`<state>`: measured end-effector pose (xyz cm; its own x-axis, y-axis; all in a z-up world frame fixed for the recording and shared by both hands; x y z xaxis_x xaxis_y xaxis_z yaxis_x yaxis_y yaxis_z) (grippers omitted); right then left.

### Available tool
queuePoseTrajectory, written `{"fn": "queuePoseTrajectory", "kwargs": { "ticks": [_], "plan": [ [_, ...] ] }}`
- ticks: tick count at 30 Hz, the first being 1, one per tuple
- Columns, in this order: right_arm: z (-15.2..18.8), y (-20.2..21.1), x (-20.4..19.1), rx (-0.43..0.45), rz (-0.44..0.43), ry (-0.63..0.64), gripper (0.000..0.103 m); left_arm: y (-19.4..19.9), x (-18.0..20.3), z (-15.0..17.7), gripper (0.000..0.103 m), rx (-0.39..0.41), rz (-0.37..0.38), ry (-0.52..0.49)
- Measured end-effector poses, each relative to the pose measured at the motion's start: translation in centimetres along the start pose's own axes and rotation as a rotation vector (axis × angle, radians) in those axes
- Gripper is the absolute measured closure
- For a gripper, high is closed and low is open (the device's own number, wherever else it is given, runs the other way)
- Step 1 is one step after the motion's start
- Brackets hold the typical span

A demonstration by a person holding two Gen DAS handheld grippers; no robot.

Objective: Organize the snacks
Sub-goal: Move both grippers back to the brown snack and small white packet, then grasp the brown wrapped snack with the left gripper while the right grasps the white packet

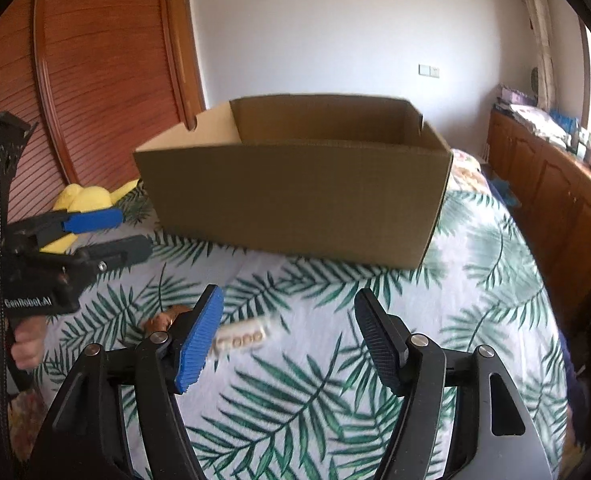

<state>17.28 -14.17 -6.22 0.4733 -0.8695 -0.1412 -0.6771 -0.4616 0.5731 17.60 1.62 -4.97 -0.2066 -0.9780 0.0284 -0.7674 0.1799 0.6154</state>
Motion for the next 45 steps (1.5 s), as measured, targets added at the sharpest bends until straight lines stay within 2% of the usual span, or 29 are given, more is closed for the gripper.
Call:
{"fn": "queuePoseTrajectory", "kwargs": {
  "ticks": [9, 11, 13, 18, 21, 33, 39, 45],
  "plan": [
    [2.8, -0.4, -0.5, -0.031, 0.009, -0.027, 0.033, -0.7, 2.4, 2.7, 0.027, -0.040, 0.004, -0.027],
    [3.1, -0.4, -0.6, -0.030, 0.012, -0.025, 0.033, -0.6, 3.0, 2.9, 0.032, -0.040, -0.001, -0.038],
    [3.3, -0.5, -0.5, -0.031, 0.024, -0.020, 0.033, -0.7, 3.4, 3.2, 0.043, -0.053, -0.007, -0.036],
    [3.5, -0.7, -0.2, -0.048, 0.030, -0.019, 0.033, -1.5, 3.4, 3.8, 0.062, -0.085, -0.028, -0.023],
    [3.5, -0.8, -0.2, -0.057, 0.022, -0.021, 0.033, -1.9, 3.2, 4.3, 0.069, -0.100, -0.044, -0.022],
    [3.1, -2.5, -1.3, -0.094, -0.038, -0.045, 0.033, -1.9, 1.9, 4.8, 0.076, -0.094, -0.004, 0.054],
    [2.5, -4.2, -2.0, -0.129, -0.087, -0.075, 0.046, -1.6, 0.7, 4.8, 0.076, -0.069, -0.008, 0.099],
    [2.4, -5.9, -2.9, -0.178, -0.100, -0.095, 0.047, -1.4, 0.5, 4.8, 0.077, -0.053, -0.014, 0.112]
  ]
}}
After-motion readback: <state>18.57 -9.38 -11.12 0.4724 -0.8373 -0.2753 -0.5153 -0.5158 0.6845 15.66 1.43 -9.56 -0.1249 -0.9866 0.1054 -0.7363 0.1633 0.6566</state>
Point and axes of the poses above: each gripper's, at about its wrist camera, not at the fingertips, and y roughly against the way its jaws point, x to its right, z to its underside, the point moved 5 cm from there along -y, roughly the way its jaws point, and after that the axes turned 5 degrees about -z, right-handed, at the moved point
